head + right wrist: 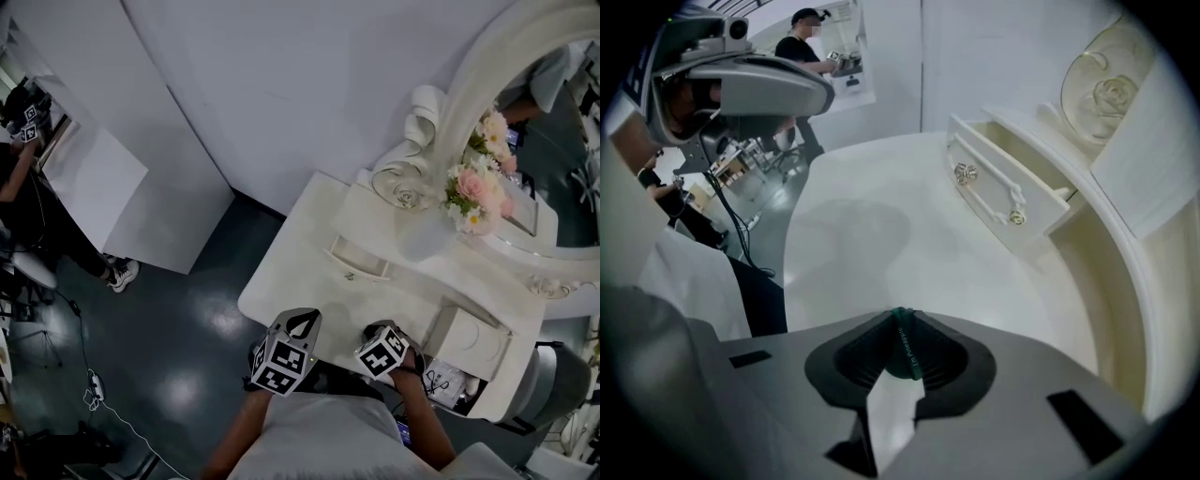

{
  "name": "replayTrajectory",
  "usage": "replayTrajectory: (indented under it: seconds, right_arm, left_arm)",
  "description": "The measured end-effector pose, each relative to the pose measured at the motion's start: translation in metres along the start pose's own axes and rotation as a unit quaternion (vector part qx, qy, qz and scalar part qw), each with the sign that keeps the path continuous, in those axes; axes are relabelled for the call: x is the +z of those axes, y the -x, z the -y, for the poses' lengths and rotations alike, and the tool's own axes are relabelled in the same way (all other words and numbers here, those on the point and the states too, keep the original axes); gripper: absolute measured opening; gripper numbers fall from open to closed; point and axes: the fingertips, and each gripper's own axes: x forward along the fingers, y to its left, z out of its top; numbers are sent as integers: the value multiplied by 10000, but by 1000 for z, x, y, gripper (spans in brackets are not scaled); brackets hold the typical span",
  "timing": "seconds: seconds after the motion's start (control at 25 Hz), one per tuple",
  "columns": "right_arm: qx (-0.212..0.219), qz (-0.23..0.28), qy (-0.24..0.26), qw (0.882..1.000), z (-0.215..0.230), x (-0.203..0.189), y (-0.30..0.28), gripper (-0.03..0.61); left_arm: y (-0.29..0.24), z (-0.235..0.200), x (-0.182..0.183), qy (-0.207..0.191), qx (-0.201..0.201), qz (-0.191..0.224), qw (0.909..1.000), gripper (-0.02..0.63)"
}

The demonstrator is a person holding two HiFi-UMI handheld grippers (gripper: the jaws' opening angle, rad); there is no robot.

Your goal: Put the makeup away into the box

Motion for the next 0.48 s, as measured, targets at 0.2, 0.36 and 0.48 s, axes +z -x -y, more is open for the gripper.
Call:
replayTrajectory:
  seconds: [0.2, 0.36, 0.48]
  right_arm:
    - [-90, 46, -33, 9999, 3, 2, 0, 48]
    - [-365, 82, -99, 9992, 14, -2, 6, 43]
    - [-441, 261, -320, 9982, 20, 1, 15, 42]
  left_arm:
    - [0, 1, 0, -44, -81, -17, 10000, -5]
    - [2, 3, 4, -107, -169, 28, 9998, -3]
    - [3, 5, 5, -157, -231, 47, 9996, -3]
